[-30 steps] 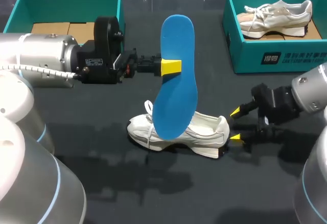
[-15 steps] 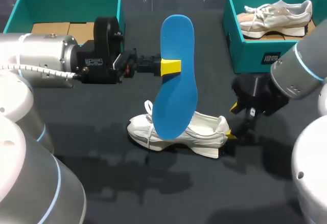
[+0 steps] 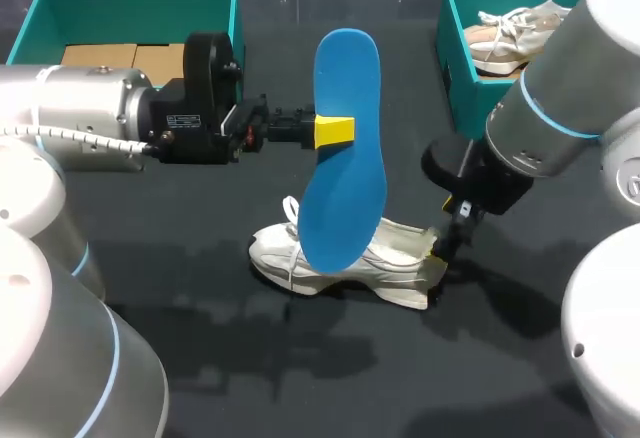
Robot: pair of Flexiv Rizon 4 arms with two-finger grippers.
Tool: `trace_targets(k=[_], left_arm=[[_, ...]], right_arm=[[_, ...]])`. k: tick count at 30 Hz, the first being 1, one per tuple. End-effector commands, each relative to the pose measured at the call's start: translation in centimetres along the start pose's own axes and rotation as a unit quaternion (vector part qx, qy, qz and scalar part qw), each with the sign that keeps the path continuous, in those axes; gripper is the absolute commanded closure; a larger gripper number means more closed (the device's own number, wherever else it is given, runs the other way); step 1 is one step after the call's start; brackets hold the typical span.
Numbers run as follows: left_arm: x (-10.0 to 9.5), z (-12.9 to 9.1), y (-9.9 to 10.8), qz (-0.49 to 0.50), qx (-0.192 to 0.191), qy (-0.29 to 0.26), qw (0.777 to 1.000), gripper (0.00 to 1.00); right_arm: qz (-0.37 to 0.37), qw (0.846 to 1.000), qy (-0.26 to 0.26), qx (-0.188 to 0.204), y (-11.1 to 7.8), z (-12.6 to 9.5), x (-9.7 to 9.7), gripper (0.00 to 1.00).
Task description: Take the shoe out of the shoebox, open the shoe tongue, remove and reinsert the insole, then place the shoe into the shoebox
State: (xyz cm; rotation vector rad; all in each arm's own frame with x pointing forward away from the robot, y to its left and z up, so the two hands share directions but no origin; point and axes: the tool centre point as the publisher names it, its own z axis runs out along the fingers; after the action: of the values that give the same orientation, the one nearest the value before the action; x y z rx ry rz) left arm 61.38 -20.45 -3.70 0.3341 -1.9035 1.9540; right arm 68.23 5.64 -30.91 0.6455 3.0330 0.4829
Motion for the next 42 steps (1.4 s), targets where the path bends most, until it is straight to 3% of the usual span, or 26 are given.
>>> trace_targets(k=[1, 7, 11, 21, 42], left_arm=[[0.0, 0.1, 0.1, 0.000, 0.001, -0.001, 1.000, 1.00], [0.0, 0.1, 0.1, 0.000, 0.001, -0.001, 1.000, 1.00], [0.0, 0.1, 0.1, 0.000, 0.001, -0.001, 1.000, 1.00], [0.0, 0.1, 0.1, 0.000, 0.001, -0.001, 1.000, 1.00], [0.0, 0.1, 0.1, 0.000, 0.001, -0.001, 1.000, 1.00]], right_arm=[[0.001, 0.999, -0.016, 0.040, 0.8, 0.4, 0.3, 0.00], [-0.002, 0.999, -0.025, 0.046, 1.5, 0.2, 0.2, 0.00], [-0.015, 0.998, -0.028, 0.050, 3.1, 0.1, -0.6, 0.00], [-0.042, 0.997, -0.023, 0.054, 6.5, 2.7, -2.6, 0.00], [-0.041, 0.997, -0.003, 0.069, 7.4, 7.3, -2.7, 0.00]])
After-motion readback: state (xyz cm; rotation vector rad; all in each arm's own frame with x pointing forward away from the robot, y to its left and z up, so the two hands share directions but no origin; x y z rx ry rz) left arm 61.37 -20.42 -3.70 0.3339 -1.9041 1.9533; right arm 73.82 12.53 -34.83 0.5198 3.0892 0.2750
